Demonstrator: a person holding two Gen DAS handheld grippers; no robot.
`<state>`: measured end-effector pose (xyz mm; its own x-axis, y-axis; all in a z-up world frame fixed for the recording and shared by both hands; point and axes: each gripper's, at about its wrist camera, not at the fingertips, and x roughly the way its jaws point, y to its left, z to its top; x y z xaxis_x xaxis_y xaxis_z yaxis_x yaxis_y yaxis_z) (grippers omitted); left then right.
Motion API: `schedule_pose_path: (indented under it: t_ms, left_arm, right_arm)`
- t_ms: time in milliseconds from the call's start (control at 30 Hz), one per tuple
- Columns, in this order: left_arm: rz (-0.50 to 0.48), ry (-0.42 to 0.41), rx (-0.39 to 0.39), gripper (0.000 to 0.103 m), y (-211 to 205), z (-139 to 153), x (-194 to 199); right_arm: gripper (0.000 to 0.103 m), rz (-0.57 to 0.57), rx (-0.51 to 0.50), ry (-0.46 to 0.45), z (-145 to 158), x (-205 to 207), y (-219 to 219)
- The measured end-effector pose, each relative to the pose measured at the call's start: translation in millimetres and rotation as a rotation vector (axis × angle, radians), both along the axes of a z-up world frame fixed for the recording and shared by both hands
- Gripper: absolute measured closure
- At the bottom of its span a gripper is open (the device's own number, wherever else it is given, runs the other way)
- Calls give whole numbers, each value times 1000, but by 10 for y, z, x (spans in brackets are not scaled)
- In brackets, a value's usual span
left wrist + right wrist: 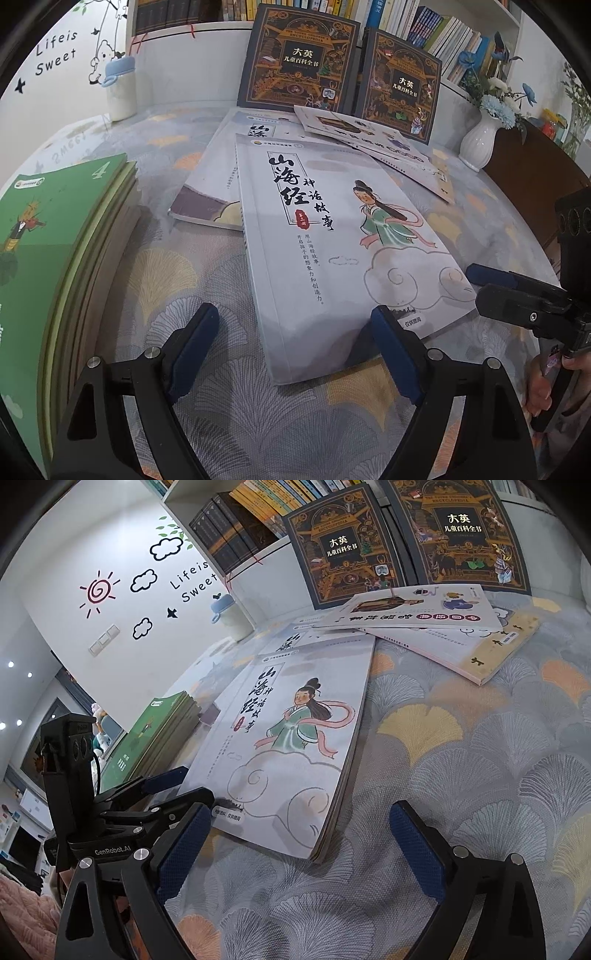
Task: Organize books
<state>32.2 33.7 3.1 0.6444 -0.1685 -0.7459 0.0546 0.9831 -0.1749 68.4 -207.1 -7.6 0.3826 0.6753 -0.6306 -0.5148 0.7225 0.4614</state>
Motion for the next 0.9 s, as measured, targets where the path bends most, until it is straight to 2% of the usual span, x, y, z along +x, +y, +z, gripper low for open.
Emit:
schedule_pose_path:
  t_ms: [133,267,333,367,433,500,600,667,900]
  left_arm:
    - [7,-6,-15,23,15,7,8]
    - [-35,-2,-29,41,-25,38,39]
    - [-65,-5,-16,43,-94,43,26]
    - [-81,-2,-12,42,-123,41,17]
    - [-91,4,-6,43,-146,48,-10]
    - [-101,20,-39,43,-121,68,-37]
    - [-135,54,-117,43,-64,83,-155]
    - [-158,68,-136,43,-43,69,-281]
    - [-243,125,-143,43,-63,84,-883]
  right_arm:
    - [4,-5,22,11,8,37,-7]
    - [4,20,12,35,31,171,103]
    - [4,67,-37,44,61,212,222]
    - [2,108,-29,78,78,225,283]
    - [3,94,-34,101,95,215,287]
    - [3,87,-40,119,100,166,265]
    - [3,83,-29,149,112,6,183]
    - [3,87,-8,174,104,-144,127]
    - [3,101,41,251,55,-770,31]
